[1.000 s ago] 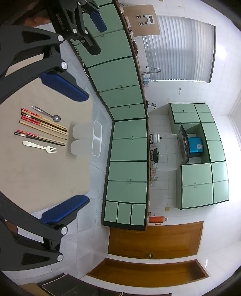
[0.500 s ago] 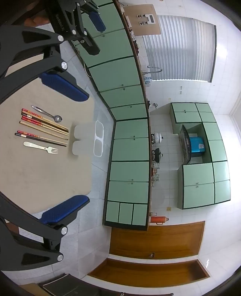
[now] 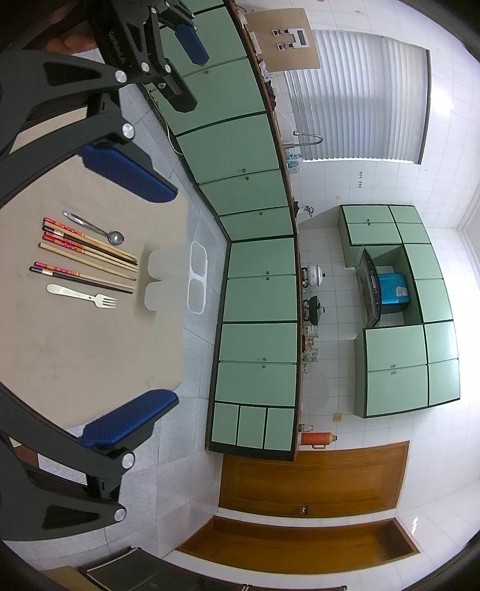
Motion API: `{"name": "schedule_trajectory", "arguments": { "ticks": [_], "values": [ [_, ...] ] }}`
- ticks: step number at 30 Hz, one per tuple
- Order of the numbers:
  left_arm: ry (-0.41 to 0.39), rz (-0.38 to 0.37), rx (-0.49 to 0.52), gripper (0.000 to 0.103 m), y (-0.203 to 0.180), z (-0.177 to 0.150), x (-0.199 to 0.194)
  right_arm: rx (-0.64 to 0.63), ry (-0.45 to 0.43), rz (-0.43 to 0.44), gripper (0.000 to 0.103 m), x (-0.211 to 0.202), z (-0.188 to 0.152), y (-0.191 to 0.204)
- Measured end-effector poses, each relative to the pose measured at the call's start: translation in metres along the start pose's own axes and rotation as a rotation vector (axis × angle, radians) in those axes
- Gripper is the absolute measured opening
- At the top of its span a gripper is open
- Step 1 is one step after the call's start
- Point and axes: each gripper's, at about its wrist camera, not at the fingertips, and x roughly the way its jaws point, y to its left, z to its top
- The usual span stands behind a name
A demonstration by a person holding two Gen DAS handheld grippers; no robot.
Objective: Organize utensils
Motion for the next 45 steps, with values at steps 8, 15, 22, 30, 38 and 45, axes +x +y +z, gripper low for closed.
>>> {"name": "schedule_trajectory", "arguments": {
  "ticks": [8,15,22,30,38,45],
  "values": [
    [0.006,0.0,-0.003,0.097,0.0012,0.0013,0.001,0.002,0.002,0.0,0.098,0.0028,-0.0025,0.001],
    [0.006,-0.001,-0.003,0.097,0.0013,-0.0003,0.0014,0.002,0.003,0.0,0.098,0.0037,-0.0037,0.0012],
    [0.007,-0.001,-0.003,0.097,0.0002,-0.0012,0.0015,0.003,0.005,-0.001,0.098,0.0038,-0.0041,0.0017],
    [0.007,0.0,-0.003,0.097,0.0006,-0.0001,0.0012,0.004,0.005,0.0,0.098,0.0035,-0.0035,0.0012],
    [0.008,-0.001,-0.005,0.097,0.0013,0.0003,0.0011,0.003,0.005,0.0,0.098,0.0039,-0.0037,0.0013],
    [0.007,0.0,-0.003,0.097,0.0016,-0.0006,0.0023,0.004,0.006,0.0,0.098,0.0044,-0.0042,0.0017]
  ]
}}
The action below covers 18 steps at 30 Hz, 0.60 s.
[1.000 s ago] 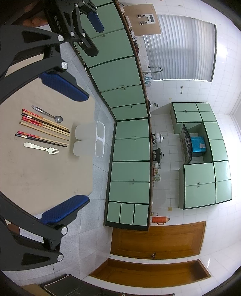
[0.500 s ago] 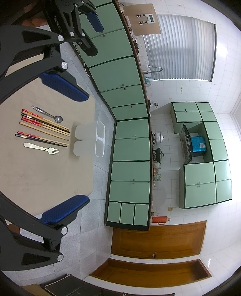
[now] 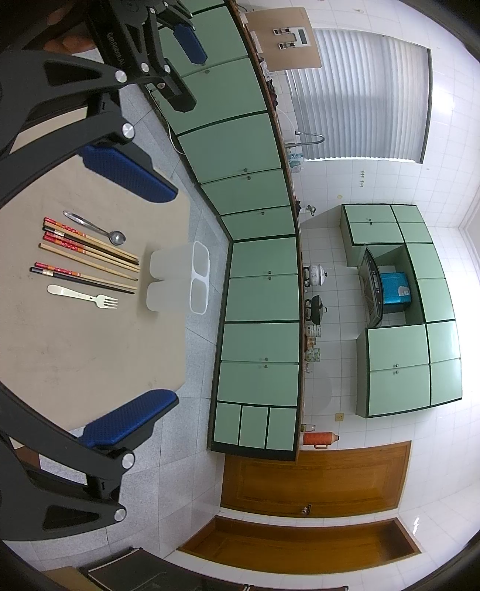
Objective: Organize utensils
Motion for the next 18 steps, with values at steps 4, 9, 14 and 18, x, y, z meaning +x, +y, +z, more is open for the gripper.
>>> {"name": "schedule_trajectory", "arguments": {
  "ticks": [4,9,14,18],
  "values": [
    [-0.001,0.001,0.001,0.097,0.002,-0.001,0.001,0.0,0.0,0.0,0.098,0.0,0.0,0.0],
    [0.001,0.003,0.0,0.097,0.003,-0.002,0.002,0.001,0.002,-0.001,0.098,0.001,-0.001,0.0],
    [0.006,0.006,-0.002,0.097,0.003,0.001,0.004,0.001,0.011,-0.006,0.098,0.009,-0.007,0.0],
    [0.026,0.022,-0.008,0.097,0.009,0.0,0.015,0.002,0.036,-0.021,0.098,0.021,-0.012,-0.002]
  ]
}}
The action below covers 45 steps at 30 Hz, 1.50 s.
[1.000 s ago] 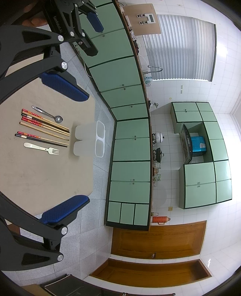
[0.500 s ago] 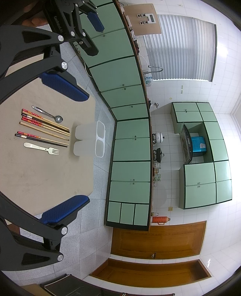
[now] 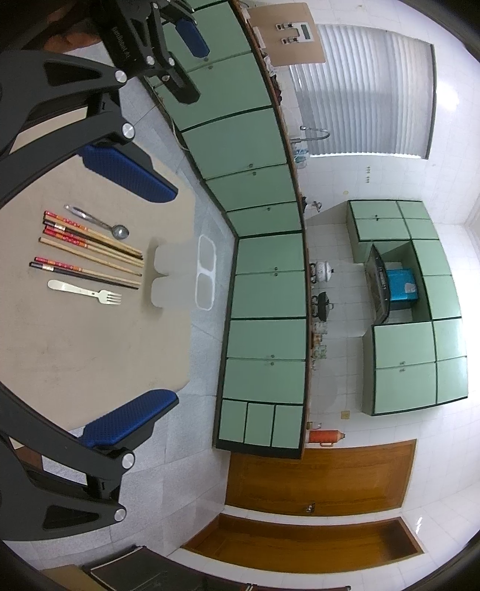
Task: Organize utensils
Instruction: 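Lower both tools toward the utensils, right gripper closing on the white fork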
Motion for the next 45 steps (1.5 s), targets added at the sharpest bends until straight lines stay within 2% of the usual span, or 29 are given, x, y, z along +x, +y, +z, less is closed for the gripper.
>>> {"name": "schedule_trajectory", "arguments": {
  "ticks": [7,17,23,27,32,34,39,41,45],
  "values": [
    [0.105,0.039,0.011,0.097,0.011,-0.019,0.057,0.008,0.102,-0.039,0.098,0.049,-0.019,-0.01],
    [0.297,0.028,0.023,0.097,0.01,-0.065,0.16,0.016,0.296,-0.081,0.096,0.154,-0.058,-0.013],
    [0.369,0.007,0.04,0.097,0.0,-0.09,0.198,0.03,0.399,-0.083,0.092,0.207,-0.079,-0.012],
    [0.416,0.003,0.049,0.097,-0.003,-0.099,0.217,0.032,0.474,-0.088,0.079,0.236,-0.095,-0.011],
    [0.461,0.002,0.047,0.096,-0.002,-0.109,0.229,0.033,0.525,-0.087,0.075,0.257,-0.106,-0.007],
    [0.475,0.0,0.047,0.096,-0.001,-0.112,0.23,0.039,0.552,-0.08,0.066,0.265,-0.109,-0.007],
    [0.495,-0.024,0.044,0.096,-0.004,-0.115,0.236,0.068,0.618,-0.06,0.058,0.276,-0.119,-0.005],
    [0.507,-0.034,0.038,0.096,-0.007,-0.116,0.241,0.056,0.617,-0.071,0.054,0.278,-0.119,-0.002],
    [0.526,-0.045,0.037,0.096,-0.014,-0.118,0.252,0.039,0.613,-0.04,0.021,0.28,-0.116,0.0]
  ]
}}
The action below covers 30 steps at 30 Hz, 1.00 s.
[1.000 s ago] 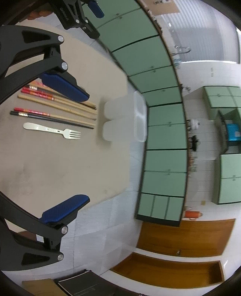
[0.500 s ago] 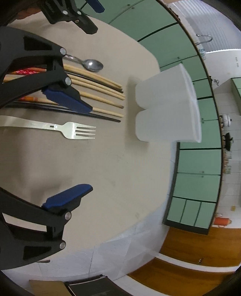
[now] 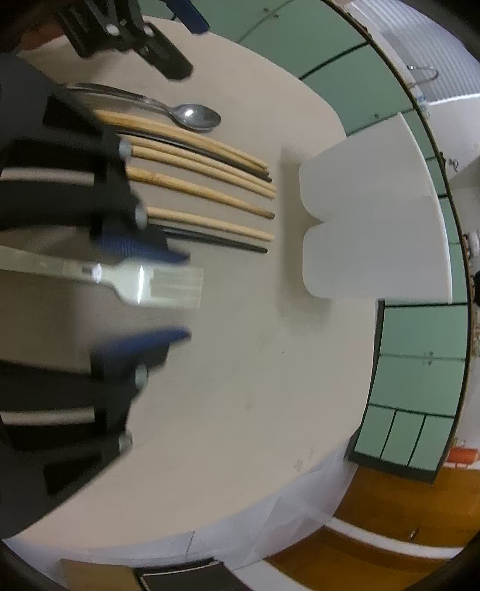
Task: Organize utensils
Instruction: 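Lower both tools toward the utensils, right gripper closing on the white fork, then close the left gripper on the metal spoon while the right gripper holds the fork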
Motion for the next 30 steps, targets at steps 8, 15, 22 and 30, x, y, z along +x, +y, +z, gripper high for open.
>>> {"name": "schedule_trajectory", "arguments": {
  "ticks": [8,15,22,30],
  "values": [
    [0.03,-0.005,0.008,0.096,-0.016,0.011,0.019,-0.005,-0.004,0.038,0.021,-0.004,0.001,-0.009],
    [0.084,0.006,-0.003,0.088,-0.016,0.013,0.038,-0.006,-0.02,0.05,0.021,-0.003,-0.005,-0.015],
    [0.106,0.001,-0.015,0.088,-0.013,0.016,0.044,-0.007,-0.026,0.052,0.021,-0.005,-0.008,-0.016],
    [0.135,-0.001,-0.031,0.089,-0.009,0.018,0.041,-0.002,-0.011,0.063,0.021,-0.006,-0.005,-0.016]
  ]
}}
